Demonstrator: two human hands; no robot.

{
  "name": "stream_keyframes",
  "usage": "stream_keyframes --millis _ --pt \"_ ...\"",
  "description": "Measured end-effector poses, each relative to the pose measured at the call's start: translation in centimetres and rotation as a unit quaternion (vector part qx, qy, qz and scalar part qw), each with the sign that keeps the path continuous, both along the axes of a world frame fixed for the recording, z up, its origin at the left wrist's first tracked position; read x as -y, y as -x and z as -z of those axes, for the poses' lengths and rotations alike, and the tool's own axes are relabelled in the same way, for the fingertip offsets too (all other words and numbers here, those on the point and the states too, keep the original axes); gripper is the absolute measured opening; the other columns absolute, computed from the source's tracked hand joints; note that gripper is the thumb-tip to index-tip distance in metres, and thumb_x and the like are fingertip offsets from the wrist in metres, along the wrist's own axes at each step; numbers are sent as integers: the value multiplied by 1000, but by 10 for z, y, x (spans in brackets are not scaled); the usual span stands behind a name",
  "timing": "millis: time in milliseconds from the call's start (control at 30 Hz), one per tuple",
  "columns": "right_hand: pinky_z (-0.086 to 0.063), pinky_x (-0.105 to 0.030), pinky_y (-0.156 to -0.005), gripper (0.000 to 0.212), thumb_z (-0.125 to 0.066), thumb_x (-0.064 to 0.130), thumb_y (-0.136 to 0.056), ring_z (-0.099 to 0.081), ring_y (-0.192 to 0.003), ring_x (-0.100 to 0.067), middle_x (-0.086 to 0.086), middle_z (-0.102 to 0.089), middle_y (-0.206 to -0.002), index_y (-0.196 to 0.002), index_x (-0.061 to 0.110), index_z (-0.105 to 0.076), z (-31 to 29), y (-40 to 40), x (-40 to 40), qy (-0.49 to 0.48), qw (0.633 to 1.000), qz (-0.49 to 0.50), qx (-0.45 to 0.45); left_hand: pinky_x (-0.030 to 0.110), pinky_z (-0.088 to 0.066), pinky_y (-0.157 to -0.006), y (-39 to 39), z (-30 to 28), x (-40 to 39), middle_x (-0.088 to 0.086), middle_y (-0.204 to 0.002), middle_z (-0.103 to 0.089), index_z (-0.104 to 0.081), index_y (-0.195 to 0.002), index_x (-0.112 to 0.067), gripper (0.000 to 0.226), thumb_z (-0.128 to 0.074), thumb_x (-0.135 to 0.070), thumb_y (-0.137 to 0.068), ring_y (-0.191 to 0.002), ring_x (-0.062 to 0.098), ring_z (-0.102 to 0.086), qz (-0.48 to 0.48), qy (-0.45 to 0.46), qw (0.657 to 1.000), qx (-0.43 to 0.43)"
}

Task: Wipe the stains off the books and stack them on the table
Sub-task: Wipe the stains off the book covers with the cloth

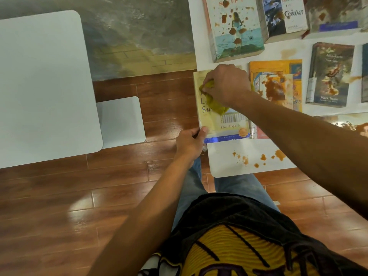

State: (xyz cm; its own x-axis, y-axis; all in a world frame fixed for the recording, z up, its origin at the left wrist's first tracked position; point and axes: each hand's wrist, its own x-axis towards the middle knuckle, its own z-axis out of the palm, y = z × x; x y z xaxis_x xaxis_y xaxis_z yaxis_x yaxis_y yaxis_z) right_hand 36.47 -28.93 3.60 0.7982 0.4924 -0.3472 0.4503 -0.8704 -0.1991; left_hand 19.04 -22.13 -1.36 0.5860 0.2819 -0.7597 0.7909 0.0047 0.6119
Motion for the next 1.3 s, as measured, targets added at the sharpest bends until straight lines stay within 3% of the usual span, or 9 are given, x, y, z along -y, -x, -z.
stream_keyframes --millis 133,267,400,533,767,933,1100,1233,1300 --pt "-41 -31 -69 24 -73 52 -83 -59 -95 -23 -2 -65 -104 -100 36 -74 -3 18 9 41 991 -90 -88 27 -53 -71 -1 -3 -4 -1 -90 -76 -72 -96 -18 69 -22 -65 -101 -84 14 -71 -39 37 998 -40" --pt "-42 -31 -64 23 -70 52 -84 -61 -88 -24 -2 -63 -103 -100 35 -71 -1 45 21 88 981 -146 -88 44 -56 -94 -3 -1 -7 -1 -92 -78 -74 -102 -29 91 -9 -87 -76 -92 19 -74 -55 84 994 -47" --pt "-44 -31 -66 26 -69 57 -84 -62 -89 -25 -2 -65 -102 -101 38 -73 -2 43 22 73 989 -88 -93 41 -56 -92 -6 -2 -8 -2 -93 -78 -74 -104 -29 81 -11 -78 -91 -89 17 -74 -44 77 994 -62" --pt "-42 -30 -69 23 -70 54 -85 -60 -89 -23 -2 -65 -104 -99 36 -74 -6 8 8 27 998 19 -61 26 -48 -74 -6 -5 -7 -2 -94 -77 -72 -113 -24 74 -11 -65 -101 -82 11 -72 -45 78 994 -64" --pt "-41 -31 -72 21 -69 44 -90 -63 -101 -24 0 -67 -110 -106 31 -74 -9 -19 -14 -23 997 77 -23 43 -49 -105 -7 -11 -7 -1 -101 -77 -70 -117 -28 96 -7 -86 -74 -94 17 -73 -49 92 992 -64" --pt "-46 -32 -76 24 -70 45 -90 -62 -106 -25 -1 -67 -117 -109 31 -73 -4 -14 -13 -54 992 105 -36 47 -49 -104 -8 -17 -6 3 -104 -77 -72 -114 -28 99 -5 -87 -72 -101 23 -71 -47 78 994 -60" --pt "-41 -25 -86 48 -66 48 -92 -55 -113 -17 0 -61 -123 -128 16 -61 -5 -19 2 -127 970 183 -97 39 -48 -94 -7 -17 -6 2 -105 -76 -70 -105 -33 75 -6 -72 -96 -92 18 -72 -51 76 994 -56" --pt "-55 -37 -89 42 -63 39 -95 -59 -106 -20 -3 -61 -114 -126 10 -59 -20 -32 26 -153 950 240 -131 36 -45 -91 -6 -15 -7 2 -100 -77 -64 -90 -38 64 -8 -67 -100 -88 16 -71 -60 83 994 -49" --pt "-55 -35 -91 41 -66 36 -91 -57 -104 -16 -2 -62 -116 -124 11 -61 -30 -37 36 -187 947 252 -72 37 -45 -94 -6 -14 -6 1 -100 -77 -66 -92 -38 66 -7 -67 -100 -89 16 -71 -53 83 994 -41"
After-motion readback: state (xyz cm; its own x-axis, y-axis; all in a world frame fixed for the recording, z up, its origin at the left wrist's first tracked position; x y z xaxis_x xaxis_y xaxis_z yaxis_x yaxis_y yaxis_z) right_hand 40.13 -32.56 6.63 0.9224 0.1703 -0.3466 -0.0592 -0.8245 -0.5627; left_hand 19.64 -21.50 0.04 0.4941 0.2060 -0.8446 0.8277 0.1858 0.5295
